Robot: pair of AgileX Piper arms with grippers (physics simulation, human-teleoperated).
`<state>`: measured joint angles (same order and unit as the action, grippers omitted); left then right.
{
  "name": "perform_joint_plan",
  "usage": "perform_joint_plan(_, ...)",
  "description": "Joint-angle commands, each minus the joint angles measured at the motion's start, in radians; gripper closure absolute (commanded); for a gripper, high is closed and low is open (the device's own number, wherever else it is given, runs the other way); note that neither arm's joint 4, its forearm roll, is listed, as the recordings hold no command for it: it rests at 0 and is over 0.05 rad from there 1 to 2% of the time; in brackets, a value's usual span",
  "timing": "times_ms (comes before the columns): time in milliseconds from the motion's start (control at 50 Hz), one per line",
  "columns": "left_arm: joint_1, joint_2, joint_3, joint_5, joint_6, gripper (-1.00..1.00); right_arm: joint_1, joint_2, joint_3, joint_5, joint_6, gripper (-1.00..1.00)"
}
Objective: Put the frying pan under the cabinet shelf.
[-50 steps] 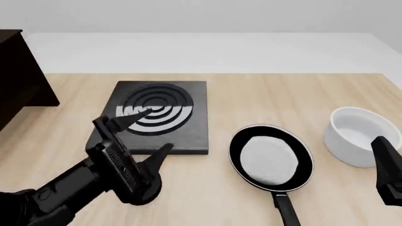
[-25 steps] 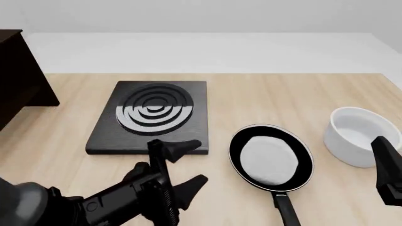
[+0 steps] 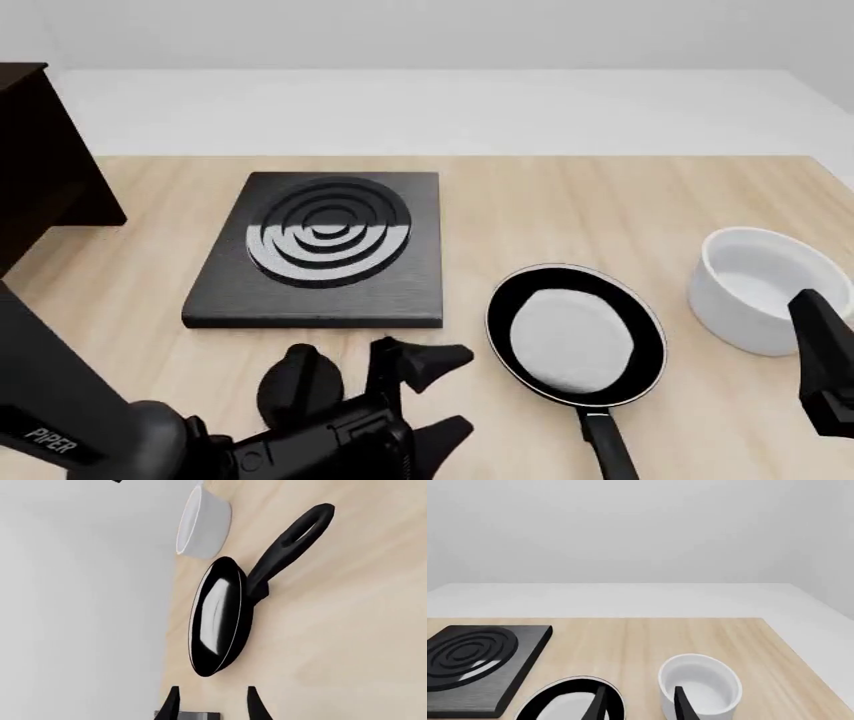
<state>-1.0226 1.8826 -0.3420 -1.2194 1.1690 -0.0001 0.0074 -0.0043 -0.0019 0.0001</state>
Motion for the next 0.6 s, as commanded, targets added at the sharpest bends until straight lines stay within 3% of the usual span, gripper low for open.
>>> perform_joint_plan(20, -0.021, 0.057, -0.033, 0.0, -0.002, -1.0, 0.0, 0.0, 0.0, 0.0, 0.0, -1.0)
perform_joint_plan(600, -0.094, 0.2, -0.127, 0.004, 0.001, -1.0, 0.0, 0.0, 0.0, 0.0, 0.0, -1.0)
